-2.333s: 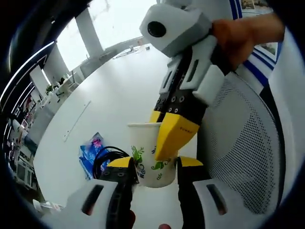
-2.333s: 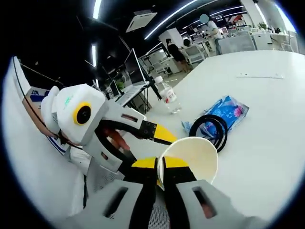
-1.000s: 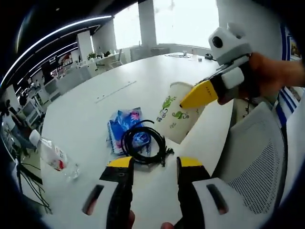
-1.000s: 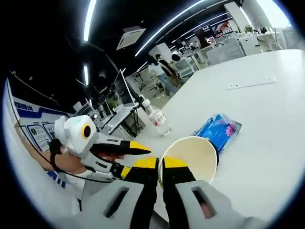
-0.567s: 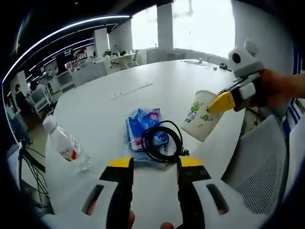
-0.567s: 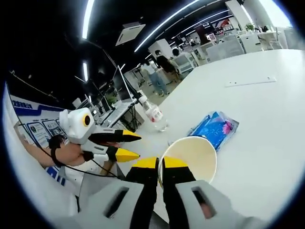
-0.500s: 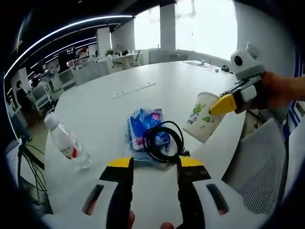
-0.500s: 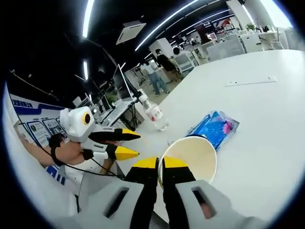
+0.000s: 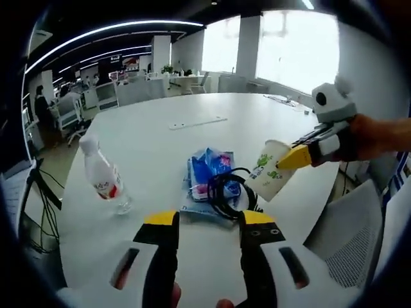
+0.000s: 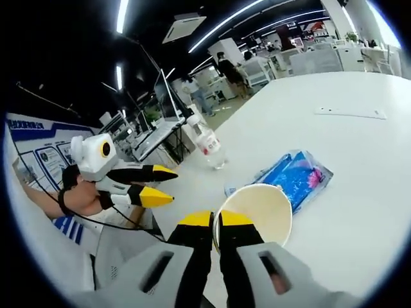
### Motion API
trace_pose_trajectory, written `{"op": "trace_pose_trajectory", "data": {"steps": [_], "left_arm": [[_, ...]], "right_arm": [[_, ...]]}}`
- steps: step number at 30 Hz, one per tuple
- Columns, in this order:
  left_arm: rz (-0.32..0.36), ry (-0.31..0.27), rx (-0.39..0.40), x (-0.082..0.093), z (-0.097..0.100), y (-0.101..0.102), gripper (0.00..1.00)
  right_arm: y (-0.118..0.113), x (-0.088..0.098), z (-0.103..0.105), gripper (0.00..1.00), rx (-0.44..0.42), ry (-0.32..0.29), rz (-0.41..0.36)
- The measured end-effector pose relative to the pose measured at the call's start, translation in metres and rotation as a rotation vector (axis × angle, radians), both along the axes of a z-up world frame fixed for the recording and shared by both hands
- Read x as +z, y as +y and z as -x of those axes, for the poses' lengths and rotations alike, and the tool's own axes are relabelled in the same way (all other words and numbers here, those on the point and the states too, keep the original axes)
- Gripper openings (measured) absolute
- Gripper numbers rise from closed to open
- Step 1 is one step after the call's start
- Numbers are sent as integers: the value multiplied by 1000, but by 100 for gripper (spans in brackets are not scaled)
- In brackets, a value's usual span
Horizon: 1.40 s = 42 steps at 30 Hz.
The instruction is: Arrange the tabletop items into an orderly group along one side of the table until the central work area is clear of visible clutter.
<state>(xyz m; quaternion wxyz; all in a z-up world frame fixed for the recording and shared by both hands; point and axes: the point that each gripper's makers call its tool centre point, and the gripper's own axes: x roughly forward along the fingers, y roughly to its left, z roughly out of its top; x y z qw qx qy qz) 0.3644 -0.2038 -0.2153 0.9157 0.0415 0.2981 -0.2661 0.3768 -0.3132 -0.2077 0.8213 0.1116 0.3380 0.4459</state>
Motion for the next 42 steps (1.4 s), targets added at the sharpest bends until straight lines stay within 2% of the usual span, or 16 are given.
{"op": "trace_pose_trajectory", "data": {"steps": [14, 25, 32, 38, 42], "left_arm": [[23, 7, 13, 1, 0, 3, 37], [36, -3, 16, 4, -4, 3, 38], [45, -7, 35, 5, -6, 11, 38], [46, -7, 48, 4, -4, 19, 38], [46, -12, 64, 6, -4, 27, 38]], "right_arm": [[19, -4, -28, 0, 52, 10, 14], [34, -2, -45, 0, 123, -7, 52], [50, -3, -57, 0, 189, -29, 89], [63, -10, -70, 0, 209, -30, 111], [74, -8, -78, 0, 216, -33, 102]]}}
